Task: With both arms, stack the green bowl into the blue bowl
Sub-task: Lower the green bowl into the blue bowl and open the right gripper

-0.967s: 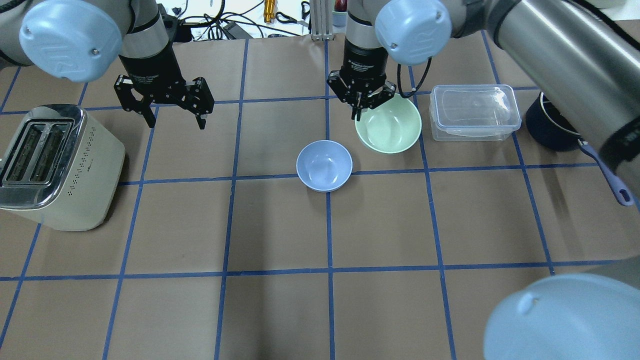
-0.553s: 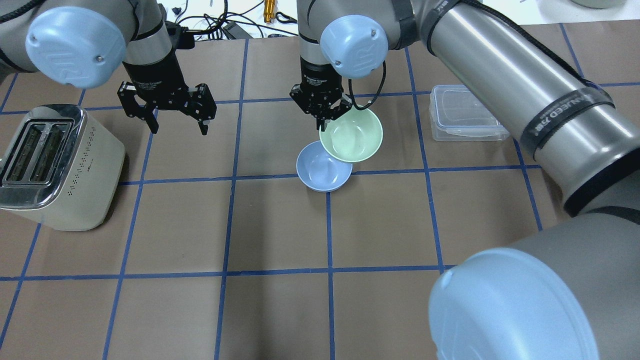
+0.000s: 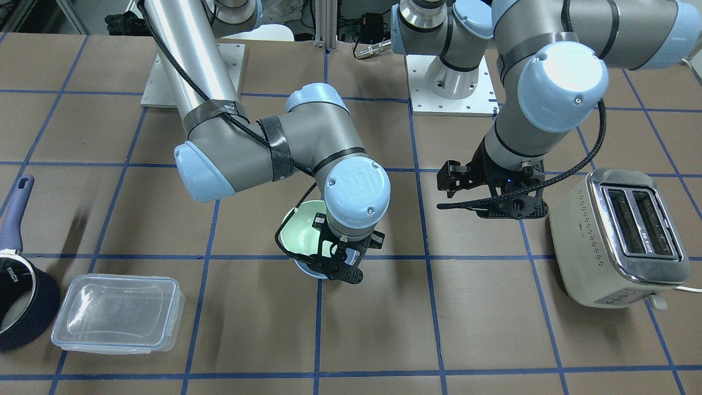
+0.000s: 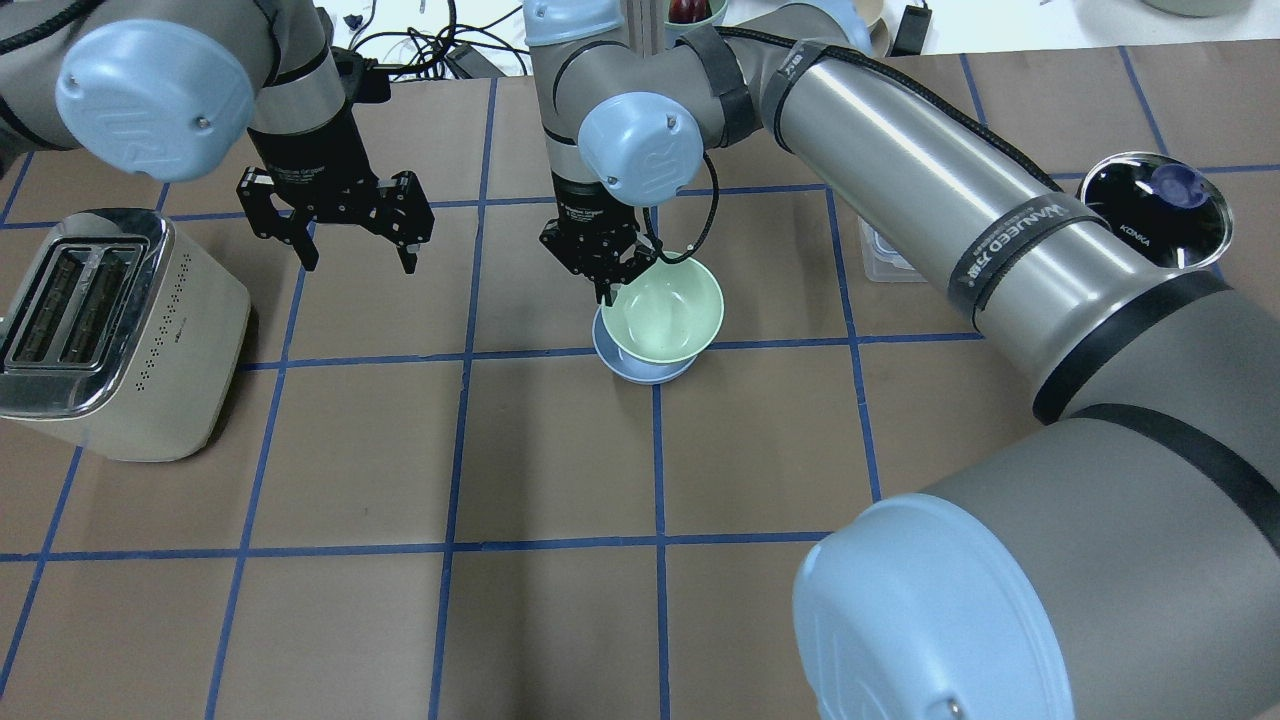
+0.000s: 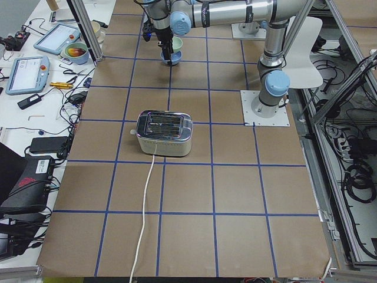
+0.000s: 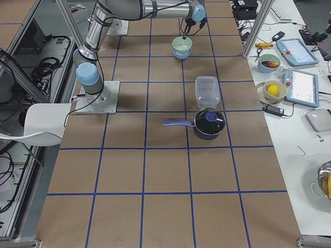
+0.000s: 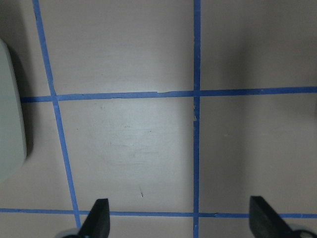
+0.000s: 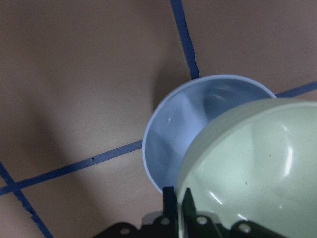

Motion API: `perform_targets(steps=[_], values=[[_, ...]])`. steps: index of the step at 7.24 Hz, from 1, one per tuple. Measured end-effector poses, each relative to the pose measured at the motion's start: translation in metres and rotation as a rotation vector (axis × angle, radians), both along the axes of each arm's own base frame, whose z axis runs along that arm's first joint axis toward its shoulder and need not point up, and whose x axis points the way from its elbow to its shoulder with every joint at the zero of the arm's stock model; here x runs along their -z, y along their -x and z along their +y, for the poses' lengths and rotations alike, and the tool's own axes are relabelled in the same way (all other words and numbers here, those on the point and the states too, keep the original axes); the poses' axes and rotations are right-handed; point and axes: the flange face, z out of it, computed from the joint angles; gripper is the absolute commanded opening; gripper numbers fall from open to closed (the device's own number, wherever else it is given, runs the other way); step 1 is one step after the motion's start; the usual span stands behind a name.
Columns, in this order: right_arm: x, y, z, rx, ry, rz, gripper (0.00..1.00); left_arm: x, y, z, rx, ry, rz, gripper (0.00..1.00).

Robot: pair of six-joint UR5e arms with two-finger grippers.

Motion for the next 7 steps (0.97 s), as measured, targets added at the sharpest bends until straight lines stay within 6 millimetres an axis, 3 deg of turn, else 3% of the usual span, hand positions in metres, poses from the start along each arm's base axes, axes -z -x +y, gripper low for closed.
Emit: perform_targets(steps=[1,2,3,5,7], values=[[0.004,-0.003,0.002,-0.001,-0.013,-0.001,0.29,0.001,0.000,0.000,0.000,-0.001,0.000,1.00],[0.008,-0.004,0.003,-0.001,-0.025,-0.006,0.82,0.001,0.000,0.000,0.000,-0.001,0.000,1.00],[0.010,-0.005,0.004,-0.004,-0.032,-0.008,0.99,0.001,0.000,0.000,0.000,-0.001,0.000,1.00],[0.008,-0.004,0.004,-0.012,-0.028,-0.003,1.00,0.001,0.000,0.000,0.000,0.001,0.000,1.00],[-0.009,0.002,0.003,-0.026,0.000,0.000,1.00,-0.002,0.000,-0.003,-0.004,0.016,-0.001,1.00]])
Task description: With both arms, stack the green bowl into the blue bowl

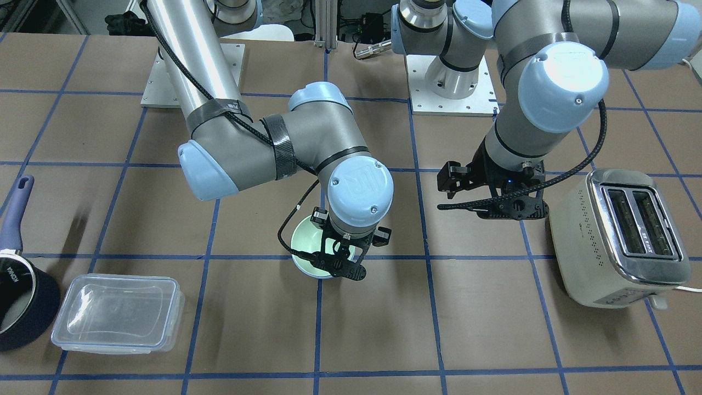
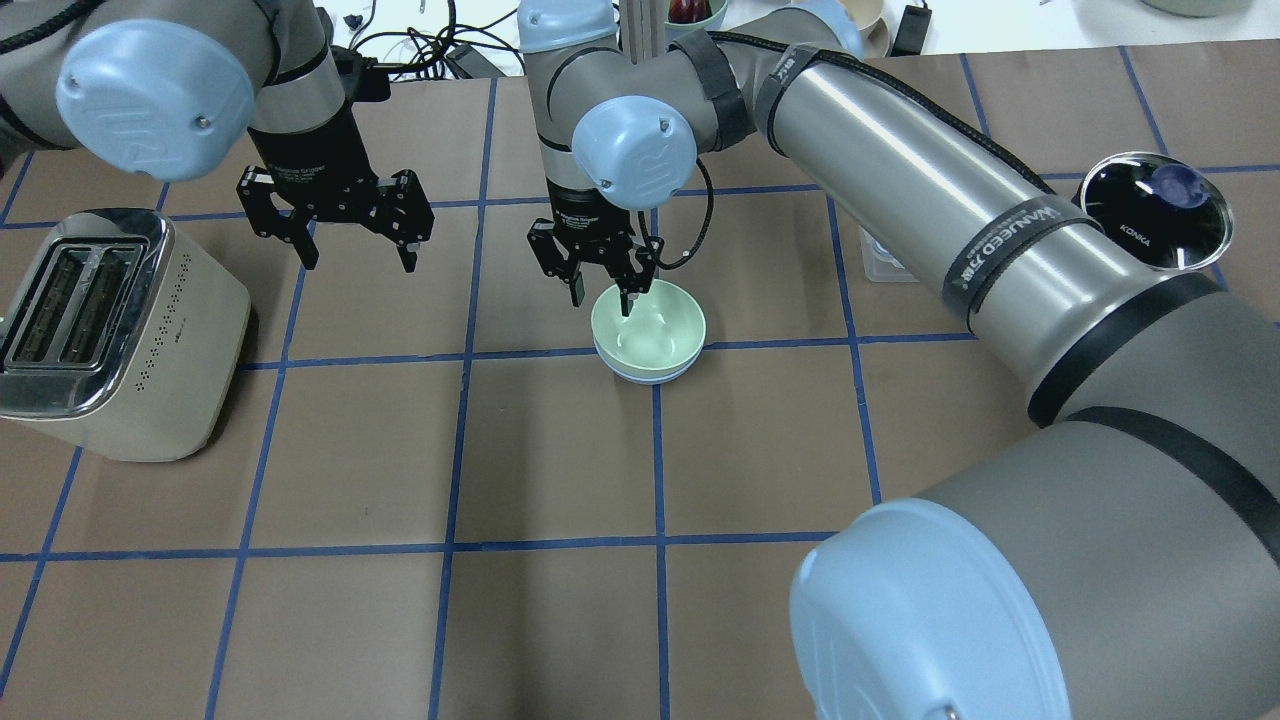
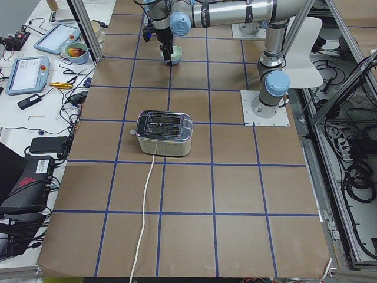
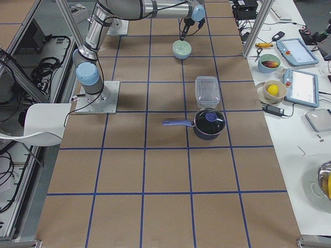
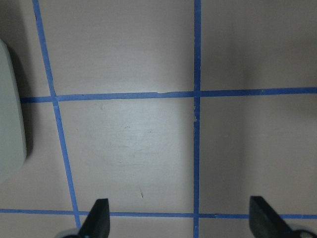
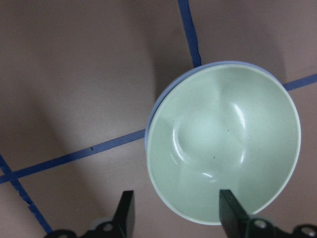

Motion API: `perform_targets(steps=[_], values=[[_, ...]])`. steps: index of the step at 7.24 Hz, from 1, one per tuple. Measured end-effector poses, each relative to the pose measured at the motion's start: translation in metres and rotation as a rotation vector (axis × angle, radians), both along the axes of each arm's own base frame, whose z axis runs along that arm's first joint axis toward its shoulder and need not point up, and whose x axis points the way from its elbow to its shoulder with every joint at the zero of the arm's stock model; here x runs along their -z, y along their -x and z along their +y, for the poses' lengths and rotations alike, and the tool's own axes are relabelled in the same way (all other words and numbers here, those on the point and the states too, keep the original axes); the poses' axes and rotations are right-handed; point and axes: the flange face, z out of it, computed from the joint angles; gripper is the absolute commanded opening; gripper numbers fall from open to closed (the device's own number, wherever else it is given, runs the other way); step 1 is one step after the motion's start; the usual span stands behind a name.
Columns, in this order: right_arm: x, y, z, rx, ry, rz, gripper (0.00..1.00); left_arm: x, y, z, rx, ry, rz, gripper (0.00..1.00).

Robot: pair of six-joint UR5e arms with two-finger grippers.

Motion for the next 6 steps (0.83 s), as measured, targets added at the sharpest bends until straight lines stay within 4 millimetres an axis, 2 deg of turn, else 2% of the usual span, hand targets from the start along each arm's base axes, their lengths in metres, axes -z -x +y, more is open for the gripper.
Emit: perform_targets(steps=[2,3,4,6], values=[[-0.031,0.028,-0.003,-0.088,0.028,0.021,1.00,-0.006,0.008,-0.002,-0.024,0.051,-0.007,1.00],[-0.052,0.056,-0.007,-0.126,0.026,0.019,1.00,-0.009,0.016,0.001,-0.055,0.069,-0.010,1.00],[-0.080,0.095,-0.012,-0.158,0.029,0.010,1.00,-0.016,0.029,0.007,-0.070,0.087,-0.012,1.00],[-0.132,0.172,-0.007,-0.254,0.001,-0.026,0.99,-0.036,0.055,0.028,-0.020,0.110,0.003,1.00]])
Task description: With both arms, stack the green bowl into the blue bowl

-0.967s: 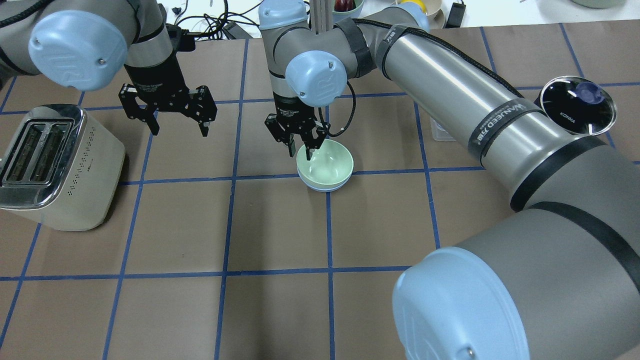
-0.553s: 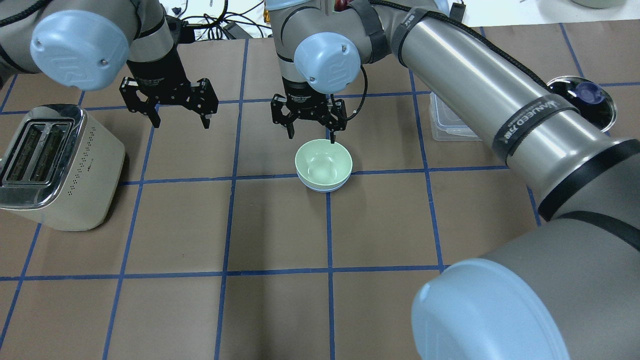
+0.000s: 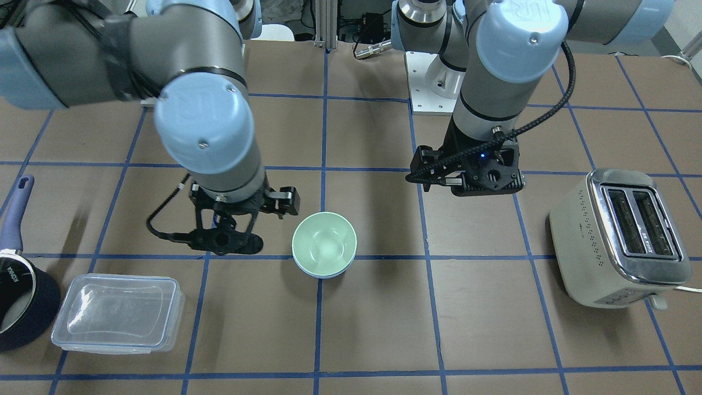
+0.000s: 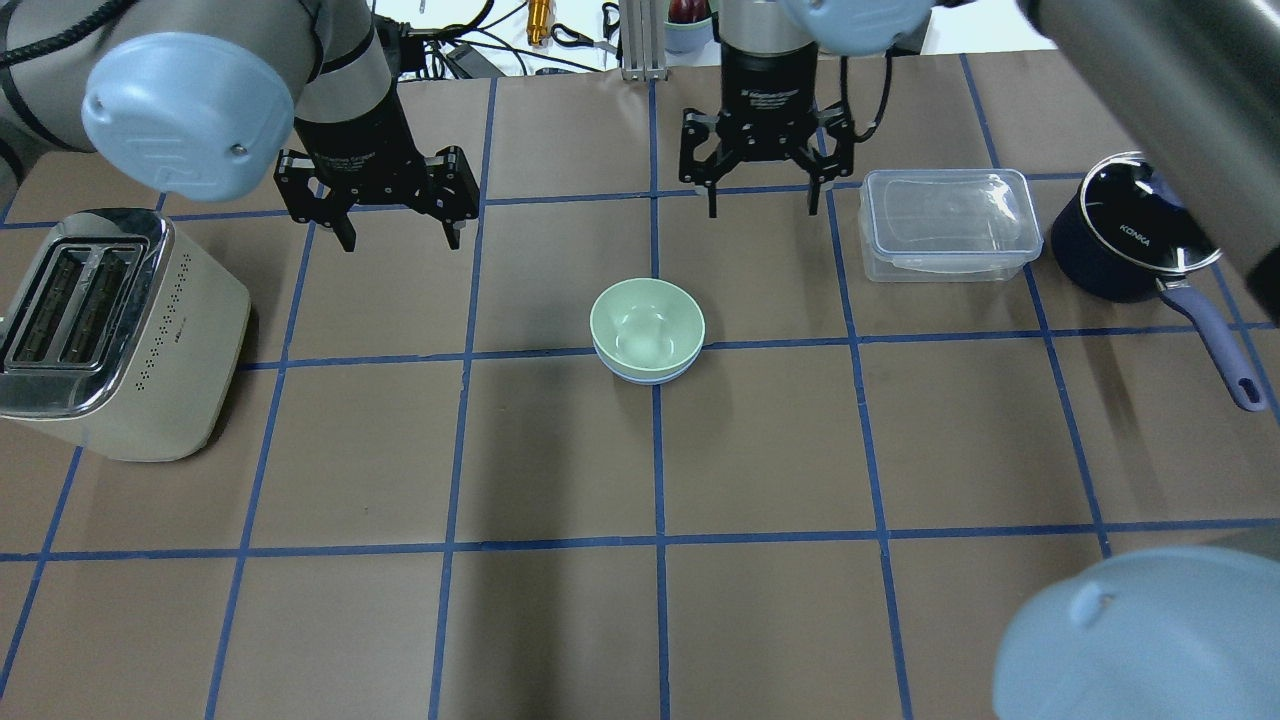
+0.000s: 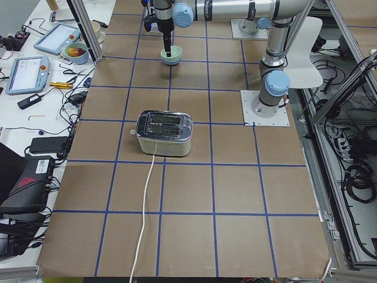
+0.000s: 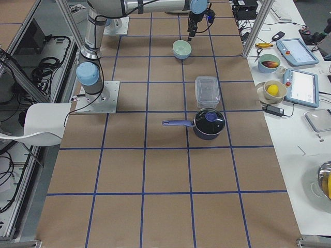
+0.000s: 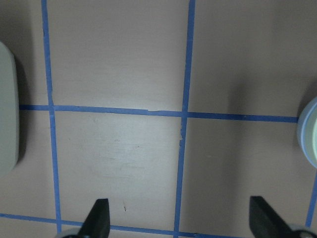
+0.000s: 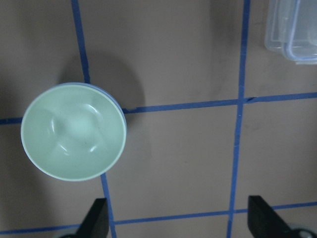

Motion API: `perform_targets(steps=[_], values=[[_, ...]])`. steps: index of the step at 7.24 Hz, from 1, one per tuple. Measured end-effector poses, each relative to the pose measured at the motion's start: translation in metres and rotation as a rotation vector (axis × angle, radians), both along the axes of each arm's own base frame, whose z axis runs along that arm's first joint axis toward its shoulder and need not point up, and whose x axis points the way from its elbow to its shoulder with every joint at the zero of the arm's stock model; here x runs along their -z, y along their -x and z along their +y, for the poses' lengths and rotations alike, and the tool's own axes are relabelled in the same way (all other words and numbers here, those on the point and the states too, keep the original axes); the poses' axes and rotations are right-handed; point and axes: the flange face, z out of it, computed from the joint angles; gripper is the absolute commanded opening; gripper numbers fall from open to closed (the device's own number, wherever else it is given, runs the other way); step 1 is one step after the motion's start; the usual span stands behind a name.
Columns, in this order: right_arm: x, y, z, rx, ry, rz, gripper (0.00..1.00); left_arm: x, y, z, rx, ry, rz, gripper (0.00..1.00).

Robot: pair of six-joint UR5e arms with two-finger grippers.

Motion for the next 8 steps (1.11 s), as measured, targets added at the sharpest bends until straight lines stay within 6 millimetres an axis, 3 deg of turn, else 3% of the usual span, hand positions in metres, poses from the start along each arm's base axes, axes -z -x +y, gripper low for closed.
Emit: perform_targets(steps=[1,3,5,8], values=[[-0.013,0.027,0.009,-0.022,-0.008,-0.013,0.98,-0.008,0.004,0.011,0.073,-0.022,0.021,1.00],[-0.027,0.057,0.041,-0.018,0.003,-0.026,1.00,-0.019,0.005,0.028,0.160,-0.051,0.060,1.00],[-0.041,0.068,0.074,0.004,0.075,-0.034,1.00,-0.020,0.003,0.038,0.169,-0.059,0.068,1.00],[-0.056,0.073,0.098,0.060,0.134,-0.028,1.00,-0.018,-0.011,0.040,0.118,-0.075,0.071,1.00]])
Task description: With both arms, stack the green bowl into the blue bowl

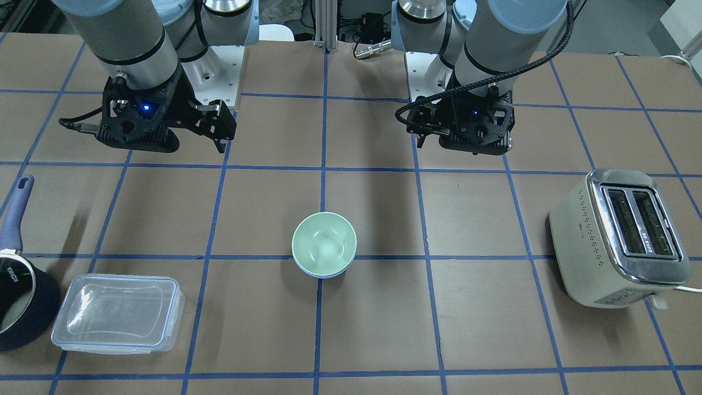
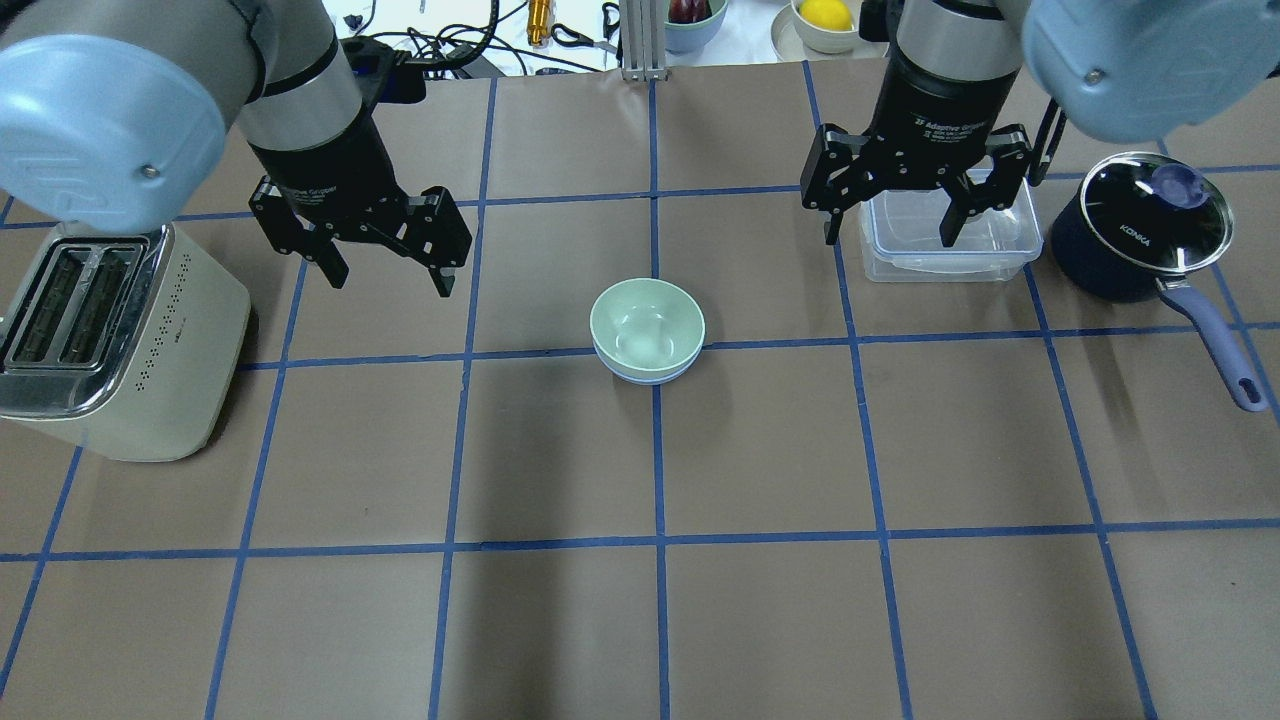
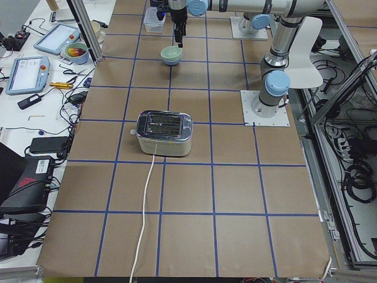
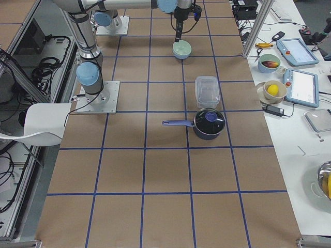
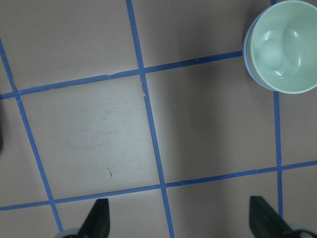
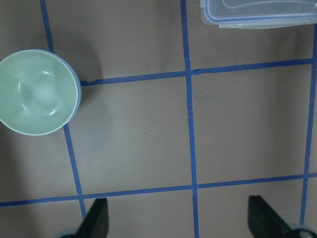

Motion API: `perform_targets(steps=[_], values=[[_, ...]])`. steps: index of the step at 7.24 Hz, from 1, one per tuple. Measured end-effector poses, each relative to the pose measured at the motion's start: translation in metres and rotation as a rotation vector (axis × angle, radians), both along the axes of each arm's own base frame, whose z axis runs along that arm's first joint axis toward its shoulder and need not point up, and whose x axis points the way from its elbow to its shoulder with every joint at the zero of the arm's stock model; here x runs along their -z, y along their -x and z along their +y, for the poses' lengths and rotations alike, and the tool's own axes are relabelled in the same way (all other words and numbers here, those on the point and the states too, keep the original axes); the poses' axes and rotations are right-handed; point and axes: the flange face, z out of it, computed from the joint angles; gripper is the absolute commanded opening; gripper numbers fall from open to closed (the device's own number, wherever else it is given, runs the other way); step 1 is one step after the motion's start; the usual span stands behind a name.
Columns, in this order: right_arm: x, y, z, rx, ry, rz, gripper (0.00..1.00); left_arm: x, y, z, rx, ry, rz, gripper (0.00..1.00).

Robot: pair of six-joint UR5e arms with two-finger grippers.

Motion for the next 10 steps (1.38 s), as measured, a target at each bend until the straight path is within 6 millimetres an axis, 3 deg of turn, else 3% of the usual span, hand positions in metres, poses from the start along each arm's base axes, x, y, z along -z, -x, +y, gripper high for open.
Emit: perform_targets(steps=[3,6,10], values=[[-0.011,0.001,0.011,0.028,0.012,0.007,1.00,-0.002,-0.004,-0.002,-0.037,0.019,-0.003,1.00],[0.001,0.001,0.015,0.026,-0.005,0.009,1.00,-0.009,-0.004,-0.005,-0.039,0.087,-0.002,1.00],[0.002,0.002,0.016,0.026,-0.011,0.011,1.00,-0.010,-0.003,-0.001,-0.039,0.094,0.003,1.00]])
